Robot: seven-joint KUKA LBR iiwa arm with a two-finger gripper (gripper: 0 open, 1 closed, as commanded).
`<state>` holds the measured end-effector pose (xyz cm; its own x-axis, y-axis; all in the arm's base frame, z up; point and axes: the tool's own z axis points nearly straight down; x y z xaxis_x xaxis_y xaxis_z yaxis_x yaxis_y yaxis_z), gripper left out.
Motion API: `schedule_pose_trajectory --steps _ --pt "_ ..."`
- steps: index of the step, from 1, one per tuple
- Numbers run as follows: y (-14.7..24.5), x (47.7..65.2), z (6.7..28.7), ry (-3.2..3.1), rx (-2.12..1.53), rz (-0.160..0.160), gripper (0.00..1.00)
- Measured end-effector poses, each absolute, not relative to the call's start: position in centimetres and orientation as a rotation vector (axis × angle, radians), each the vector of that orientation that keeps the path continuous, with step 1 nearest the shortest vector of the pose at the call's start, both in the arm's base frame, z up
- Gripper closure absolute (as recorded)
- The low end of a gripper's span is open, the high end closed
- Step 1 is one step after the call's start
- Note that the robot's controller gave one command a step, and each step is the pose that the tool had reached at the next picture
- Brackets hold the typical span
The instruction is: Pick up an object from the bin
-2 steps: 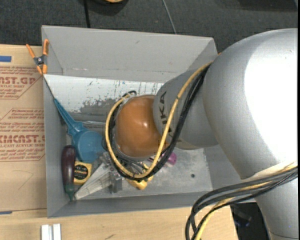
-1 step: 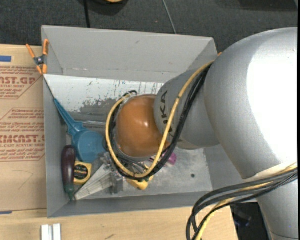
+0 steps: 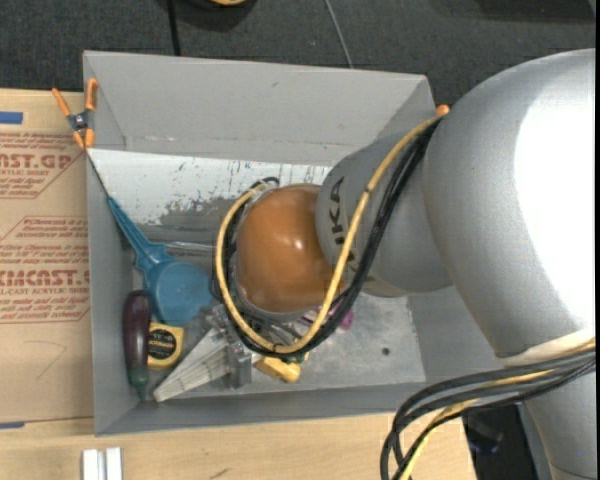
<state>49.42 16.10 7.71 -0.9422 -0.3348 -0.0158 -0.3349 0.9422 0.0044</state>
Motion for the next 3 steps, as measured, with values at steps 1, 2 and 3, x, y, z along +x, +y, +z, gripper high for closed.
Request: schedule_pose_trajectory --steps 1,2,3 --pt "16.1 49.4 9.8 3.080 -0.532 0.010 1.00" --pt "16.2 49.5 11.4 3.076 -0.531 0.012 1.00" --pt "16.2 49.5 12.4 3.077 -0.532 0.011 1.00"
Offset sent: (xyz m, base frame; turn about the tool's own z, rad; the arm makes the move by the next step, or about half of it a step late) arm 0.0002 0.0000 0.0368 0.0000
